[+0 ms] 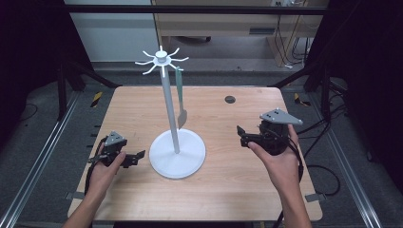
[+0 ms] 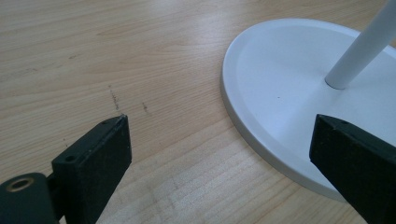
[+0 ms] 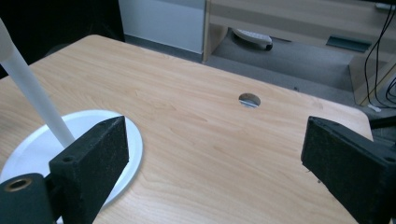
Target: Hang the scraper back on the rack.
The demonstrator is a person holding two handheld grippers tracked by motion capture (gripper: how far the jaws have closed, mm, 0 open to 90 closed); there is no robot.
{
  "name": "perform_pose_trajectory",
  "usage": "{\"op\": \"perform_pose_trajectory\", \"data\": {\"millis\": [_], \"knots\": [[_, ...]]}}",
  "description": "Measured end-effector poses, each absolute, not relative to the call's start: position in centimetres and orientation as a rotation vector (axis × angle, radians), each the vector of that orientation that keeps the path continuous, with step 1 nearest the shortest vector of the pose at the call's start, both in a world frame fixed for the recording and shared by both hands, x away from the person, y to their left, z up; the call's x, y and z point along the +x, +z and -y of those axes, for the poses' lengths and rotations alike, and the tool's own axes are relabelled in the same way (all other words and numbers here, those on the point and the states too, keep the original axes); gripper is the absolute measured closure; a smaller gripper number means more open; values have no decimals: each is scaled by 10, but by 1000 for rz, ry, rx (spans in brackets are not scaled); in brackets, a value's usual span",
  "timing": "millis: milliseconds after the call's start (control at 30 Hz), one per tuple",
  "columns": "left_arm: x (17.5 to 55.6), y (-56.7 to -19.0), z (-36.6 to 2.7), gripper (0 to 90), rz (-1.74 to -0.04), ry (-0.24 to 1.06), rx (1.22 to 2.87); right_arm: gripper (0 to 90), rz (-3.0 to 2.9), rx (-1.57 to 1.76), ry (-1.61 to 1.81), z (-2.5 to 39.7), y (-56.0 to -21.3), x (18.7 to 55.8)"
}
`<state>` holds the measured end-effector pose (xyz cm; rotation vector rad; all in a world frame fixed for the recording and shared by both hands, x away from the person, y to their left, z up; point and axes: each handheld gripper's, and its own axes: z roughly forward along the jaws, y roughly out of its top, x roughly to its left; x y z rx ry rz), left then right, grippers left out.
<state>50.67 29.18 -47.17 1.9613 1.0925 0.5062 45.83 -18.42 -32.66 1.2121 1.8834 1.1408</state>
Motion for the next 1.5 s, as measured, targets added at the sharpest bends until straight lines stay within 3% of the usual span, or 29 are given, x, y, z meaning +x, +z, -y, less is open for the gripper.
{"op": "perform_pose_trajectory", "data": {"millis": [800, 1500], "knots": [[507, -472, -292, 54, -1091, 509, 1963, 76, -1933, 1370, 1062, 201, -415, 450], [506, -472, -291, 53, -1088, 510, 1969, 74, -1950, 1462, 1021, 209, -461, 462]]}}
